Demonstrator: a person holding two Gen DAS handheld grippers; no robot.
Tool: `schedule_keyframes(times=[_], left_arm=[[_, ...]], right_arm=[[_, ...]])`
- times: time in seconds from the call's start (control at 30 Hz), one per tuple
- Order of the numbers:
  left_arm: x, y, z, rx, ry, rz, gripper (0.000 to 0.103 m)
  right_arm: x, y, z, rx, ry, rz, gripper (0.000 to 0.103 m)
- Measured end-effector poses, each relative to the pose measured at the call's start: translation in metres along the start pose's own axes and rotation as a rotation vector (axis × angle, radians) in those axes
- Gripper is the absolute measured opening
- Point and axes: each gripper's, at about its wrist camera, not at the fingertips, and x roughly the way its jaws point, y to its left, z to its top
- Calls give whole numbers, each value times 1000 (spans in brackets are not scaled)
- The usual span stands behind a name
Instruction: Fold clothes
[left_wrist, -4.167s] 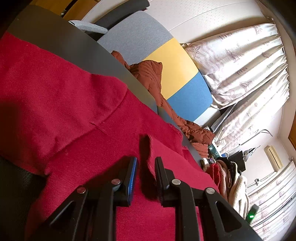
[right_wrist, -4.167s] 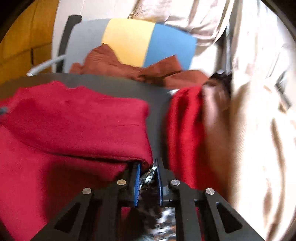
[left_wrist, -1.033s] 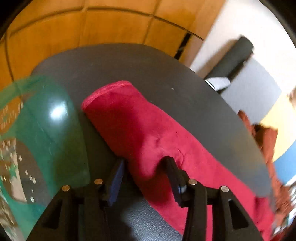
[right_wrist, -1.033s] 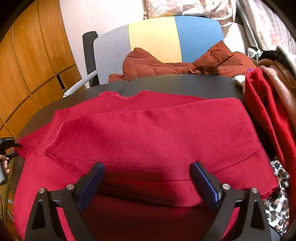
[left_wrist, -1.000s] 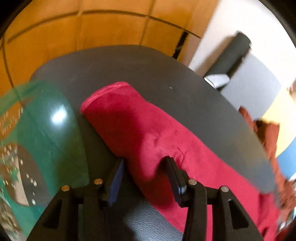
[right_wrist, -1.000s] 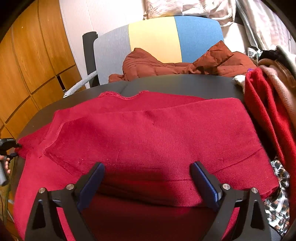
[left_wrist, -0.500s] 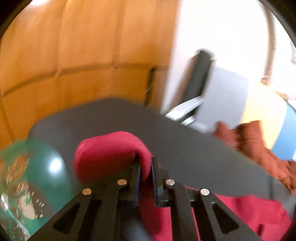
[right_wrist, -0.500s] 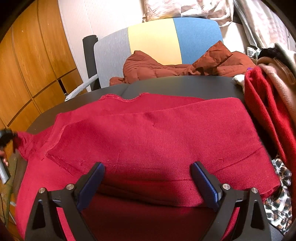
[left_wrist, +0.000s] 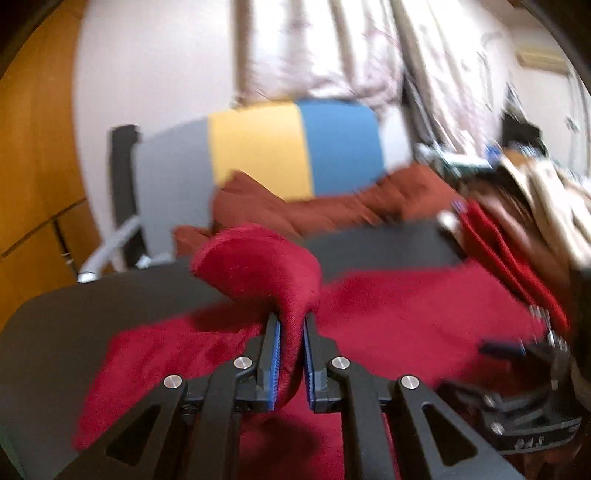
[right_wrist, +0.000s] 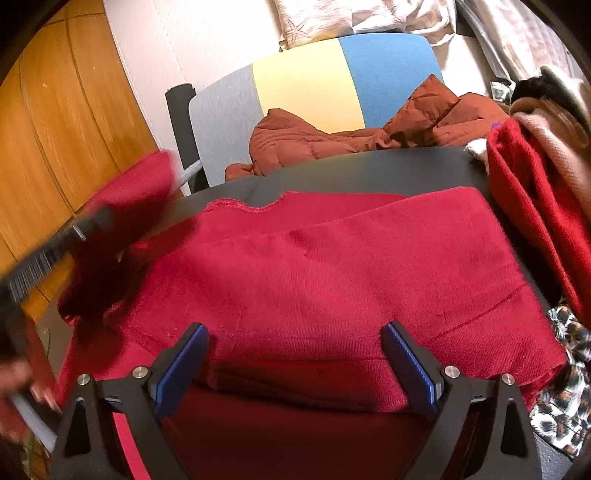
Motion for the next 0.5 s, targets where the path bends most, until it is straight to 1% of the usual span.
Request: schedule_keyframes(times=[0.07, 0.13, 0.17, 0.23, 0.3, 0.33, 0.43, 0.5], left_arm=[[8, -10, -11, 16, 61, -49, 20], [7, -14, -17, 14, 108, -74, 22], [1, -11, -21, -1, 116, -87, 22], [-13, 1, -33, -77, 109, -121, 24], [-26, 22, -45, -162, 99, -132, 26], [-21, 30, -46, -195, 95, -127, 27], [-15, 67, -56, -318, 104, -47, 27], [-9, 105, -71, -495, 127, -35, 27]], right_arm=[[0, -1, 0, 4, -2, 4, 96], [-1, -2, 0, 7, -3, 8, 96], [-1, -2, 0, 9, -4, 10, 96], [-1, -2, 0, 12, -5, 12, 96], [-1, -2, 0, 12, -5, 13, 96], [-1, -2, 0, 12, -5, 13, 96], [-2, -2, 0, 11, -4, 12, 96], [-2, -1, 0, 10, -4, 11, 96]])
